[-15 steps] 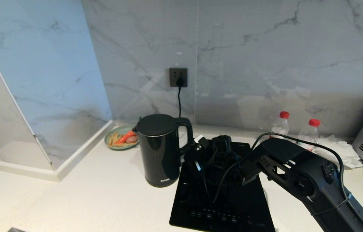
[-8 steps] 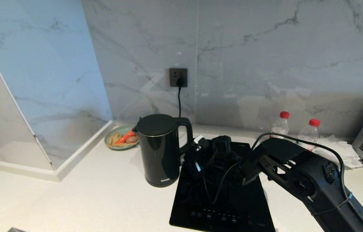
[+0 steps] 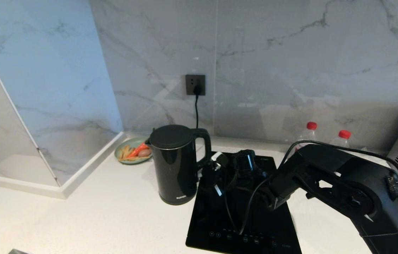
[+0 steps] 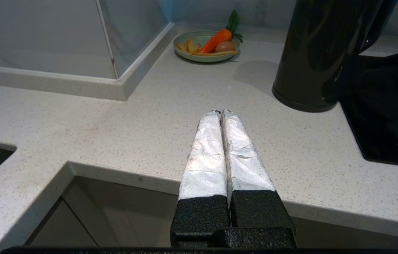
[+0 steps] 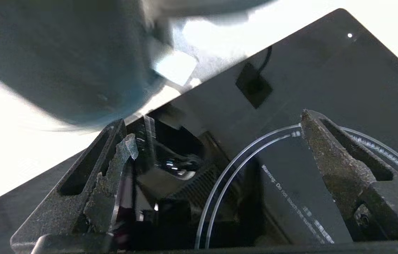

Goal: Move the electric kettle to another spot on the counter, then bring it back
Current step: Pick up the kettle

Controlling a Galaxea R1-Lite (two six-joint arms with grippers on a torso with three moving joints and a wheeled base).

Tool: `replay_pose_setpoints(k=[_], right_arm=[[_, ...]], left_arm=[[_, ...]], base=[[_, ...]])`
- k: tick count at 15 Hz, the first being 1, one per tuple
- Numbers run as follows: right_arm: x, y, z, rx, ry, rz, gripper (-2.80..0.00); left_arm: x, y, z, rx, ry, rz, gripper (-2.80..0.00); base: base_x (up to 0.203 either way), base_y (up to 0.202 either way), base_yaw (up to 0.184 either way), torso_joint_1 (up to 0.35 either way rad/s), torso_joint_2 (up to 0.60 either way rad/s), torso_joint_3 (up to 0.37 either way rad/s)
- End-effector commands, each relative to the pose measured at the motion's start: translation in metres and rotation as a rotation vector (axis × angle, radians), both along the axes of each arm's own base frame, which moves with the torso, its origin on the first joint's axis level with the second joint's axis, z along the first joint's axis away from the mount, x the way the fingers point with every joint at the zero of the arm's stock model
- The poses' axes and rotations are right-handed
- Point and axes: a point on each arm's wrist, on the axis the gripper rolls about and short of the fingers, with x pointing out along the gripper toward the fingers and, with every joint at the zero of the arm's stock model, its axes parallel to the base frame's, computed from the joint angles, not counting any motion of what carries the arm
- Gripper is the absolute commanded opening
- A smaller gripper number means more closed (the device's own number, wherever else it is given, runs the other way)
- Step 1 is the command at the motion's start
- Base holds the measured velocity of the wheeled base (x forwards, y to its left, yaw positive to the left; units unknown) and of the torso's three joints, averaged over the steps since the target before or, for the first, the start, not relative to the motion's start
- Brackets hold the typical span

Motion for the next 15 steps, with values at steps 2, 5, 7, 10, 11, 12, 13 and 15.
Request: replay_pose_setpoints(k=[2,5,7,10,11,12,13,15], right_arm=[[-0.011,0.001,0.023,0.013,-0.023,-0.005,0.0],[-0.029,-0.009,0.051,0.005,-0.02,-0.019,0.0],[-0.046,-0.017,0.073,-0.011,-0.004,-0.036,0.0],[-0.06,-0.02,0.094,-0.043,0.017,-0.196,0.0],[-0.058,-0.02,0.097,-0.049,0.0,-0.231,0.0],[-0.054,-0.02,0.102,-0.04,-0.021,-0.249,0.0],[-0.049,-0.019,0.108,-0.027,-0.043,-0.26,0.0],[-0.037,-0.019,0.118,-0.007,-0.081,-0.284,0.0]], left_arm=[[0.0,0.0,-0.001,-0.001,0.001,0.0,-2.8],[0.0,0.0,-0.001,-0.001,0.001,0.0,-2.8],[0.0,0.0,-0.001,-0.001,0.001,0.0,-2.8],[0.0,0.0,-0.001,-0.001,0.001,0.0,-2.8],[0.0,0.0,-0.001,-0.001,0.001,0.0,-2.8],[0.0,0.0,-0.001,-0.001,0.001,0.0,-2.8],[0.0,0.0,-0.001,-0.001,0.001,0.0,-2.8],[0.0,0.0,-0.001,-0.001,0.001,0.0,-2.8]], base=[[0.0,0.0,0.0,0.0,0.0,0.0],[0.0,0.0,0.0,0.0,0.0,0.0],[0.0,0.0,0.0,0.0,0.0,0.0],[0.0,0.0,0.0,0.0,0.0,0.0],[0.0,0.0,0.0,0.0,0.0,0.0],[0.0,0.0,0.0,0.0,0.0,0.0],[0.0,0.0,0.0,0.0,0.0,0.0],[0.0,0.0,0.0,0.0,0.0,0.0]])
